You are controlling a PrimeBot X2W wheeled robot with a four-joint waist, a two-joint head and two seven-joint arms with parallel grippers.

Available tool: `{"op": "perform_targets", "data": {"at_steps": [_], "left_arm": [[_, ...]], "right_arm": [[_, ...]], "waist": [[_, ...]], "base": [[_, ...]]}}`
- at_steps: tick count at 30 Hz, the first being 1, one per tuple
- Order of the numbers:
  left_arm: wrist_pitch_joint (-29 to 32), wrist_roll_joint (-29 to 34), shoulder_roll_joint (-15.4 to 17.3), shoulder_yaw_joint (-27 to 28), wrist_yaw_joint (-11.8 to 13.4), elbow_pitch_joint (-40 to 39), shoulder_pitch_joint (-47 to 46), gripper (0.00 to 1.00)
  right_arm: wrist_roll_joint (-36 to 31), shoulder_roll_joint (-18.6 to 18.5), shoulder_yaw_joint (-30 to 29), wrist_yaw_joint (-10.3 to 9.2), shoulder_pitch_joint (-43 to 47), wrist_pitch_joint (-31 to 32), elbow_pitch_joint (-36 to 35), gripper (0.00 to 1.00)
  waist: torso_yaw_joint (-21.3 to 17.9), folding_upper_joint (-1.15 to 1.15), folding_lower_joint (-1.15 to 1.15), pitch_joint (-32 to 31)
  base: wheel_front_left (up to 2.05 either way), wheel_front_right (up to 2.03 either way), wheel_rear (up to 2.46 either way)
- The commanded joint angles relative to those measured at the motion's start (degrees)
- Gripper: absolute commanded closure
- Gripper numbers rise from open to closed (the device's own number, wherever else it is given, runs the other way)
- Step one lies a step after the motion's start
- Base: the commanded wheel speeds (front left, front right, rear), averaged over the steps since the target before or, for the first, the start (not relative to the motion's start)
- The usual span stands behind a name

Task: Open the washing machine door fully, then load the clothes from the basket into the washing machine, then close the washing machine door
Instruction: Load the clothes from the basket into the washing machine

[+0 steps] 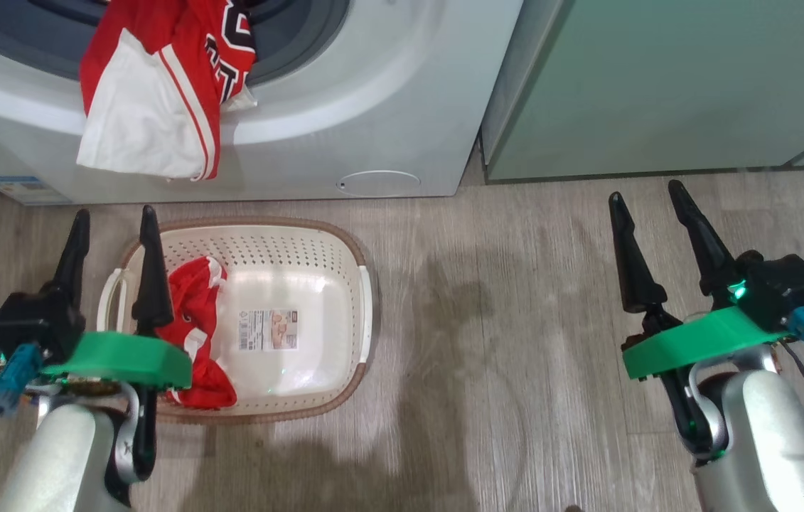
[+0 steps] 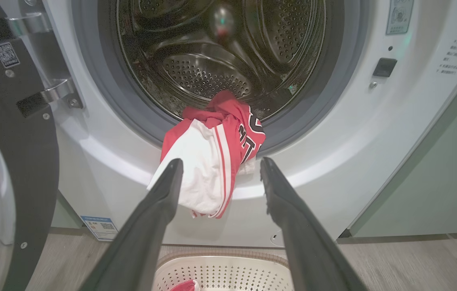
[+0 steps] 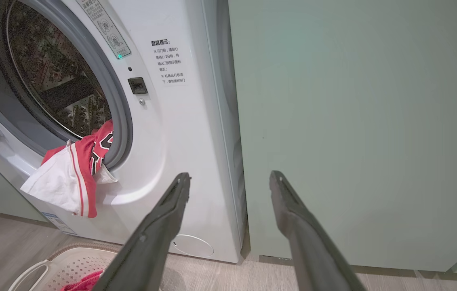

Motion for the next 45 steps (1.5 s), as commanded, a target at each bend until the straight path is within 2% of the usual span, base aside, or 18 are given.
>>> {"op": "perform_targets", "data": {"at_steps": [1,4,10,22,30,36,43,44,45], "left_arm": [[-0.54,0.79,0.98,2.51,-0.03,-0.79,-1.81,0.0],[0.19,-0.34,0.9,2.55,-0.8,0.67,-3.04,0.0],[3.48,-4.35,1.33,3.3,-3.93,7.95,-8.31,0.0],[5.33,-11.7,3.14,7.39,-10.32,31.81,-23.9,0.0],[2.25,-12.46,5.62,9.04,-12.75,42.14,-31.39,0.0],[-0.01,-10.79,6.88,9.58,-13.25,45.42,-34.14,0.0],[-0.51,-9.11,6.89,10.12,-16.45,48.15,-36.61,0.0],[-0.52,-8.91,6.85,10.07,-16.84,48.58,-36.91,0.51],[-0.52,-8.53,6.98,10.08,-17.06,48.7,-37.24,0.85]], "right_arm": [[-0.06,-0.08,1.36,0.0,0.23,-0.03,-2.32,0.0],[-0.15,-0.08,1.44,0.0,-0.03,0.0,-2.71,0.0],[-0.33,-0.08,2.5,0.0,-1.33,-0.17,-3.51,0.0],[0.62,-0.08,4.6,0.0,-3.93,-2.38,-2.9,0.0],[1.09,-0.08,5.2,0.0,-5.42,-3.53,-1.86,0.0],[1.35,-0.08,5.08,0.0,-5.77,-3.99,-1.26,0.0],[1.5,-0.08,5.11,0.0,-6.4,-4.3,-0.85,0.0],[1.47,-0.08,5.09,0.0,-6.46,-4.33,-0.81,0.0],[1.45,-0.08,5.07,0.0,-6.51,-4.35,-0.8,0.0]], "waist": [[-0.06,0.0,0.0,0.34],[-0.12,0.0,0.0,1.34],[-1.07,0.0,0.0,4.49],[-5.14,0.0,0.0,11.93],[-6.91,0.0,0.0,14.58],[-7.2,0.0,0.0,15.11],[-7.43,0.0,0.0,15.5],[-7.45,0.0,0.0,15.47],[-7.48,0.0,0.0,15.48]], "base": [[0.0,0.0,0.0],[0.0,0.0,0.0],[0.0,0.0,0.0],[0.0,0.0,0.0],[0.0,0.0,0.0],[0.0,0.0,0.0],[0.0,0.0,0.0],[0.0,0.0,0.0],[0.0,0.0,0.0]]}}
